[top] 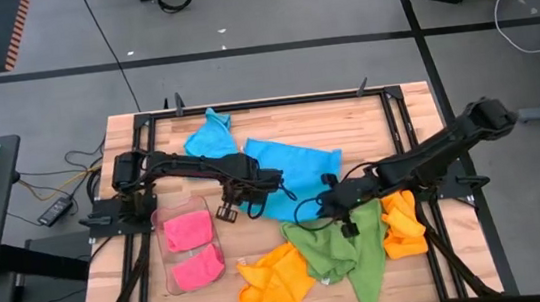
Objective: Fold microfiber towels
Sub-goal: Fold the bottom blue microfiber cloth
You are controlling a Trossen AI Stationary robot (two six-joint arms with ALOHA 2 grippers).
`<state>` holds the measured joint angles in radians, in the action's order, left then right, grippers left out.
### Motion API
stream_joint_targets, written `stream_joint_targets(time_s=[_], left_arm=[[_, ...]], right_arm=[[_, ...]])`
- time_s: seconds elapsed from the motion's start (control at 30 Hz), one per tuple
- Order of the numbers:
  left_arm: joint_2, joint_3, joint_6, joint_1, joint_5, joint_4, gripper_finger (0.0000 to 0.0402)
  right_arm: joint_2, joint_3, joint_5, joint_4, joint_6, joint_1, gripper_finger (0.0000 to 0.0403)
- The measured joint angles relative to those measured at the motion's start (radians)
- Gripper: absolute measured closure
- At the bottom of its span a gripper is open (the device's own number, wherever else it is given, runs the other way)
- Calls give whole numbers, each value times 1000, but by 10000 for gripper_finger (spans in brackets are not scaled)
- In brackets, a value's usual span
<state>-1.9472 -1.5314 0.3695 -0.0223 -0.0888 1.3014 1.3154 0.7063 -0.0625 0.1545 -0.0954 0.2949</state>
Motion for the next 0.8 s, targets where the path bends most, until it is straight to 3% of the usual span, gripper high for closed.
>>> stream_joint_targets(time_s=[0.2, 0.33, 0.4, 0.5, 0.63, 0.8], left_arm=[[0, -7, -18, -17, 30, 74, 390], [0, -7, -19, -17, 175, 60, 396], [0, 0, -22, -18, 198, -14, 393], [0, 2, -33, -17, 198, -89, 384], [-1, 3, 9, -15, 164, -72, 387], [-1, 3, 34, 26, 79, -108, 395]], right_arm=[[-76, 0, 13, 68, -86, 43, 358], [-129, 0, 36, 140, -181, 65, 358], [-134, 0, 37, 154, -205, 73, 358], [-108, 0, 38, 155, -210, 77, 358], [-73, 0, 17, 214, -236, 76, 358], [-67, 0, -159, 283, -290, 65, 358]])
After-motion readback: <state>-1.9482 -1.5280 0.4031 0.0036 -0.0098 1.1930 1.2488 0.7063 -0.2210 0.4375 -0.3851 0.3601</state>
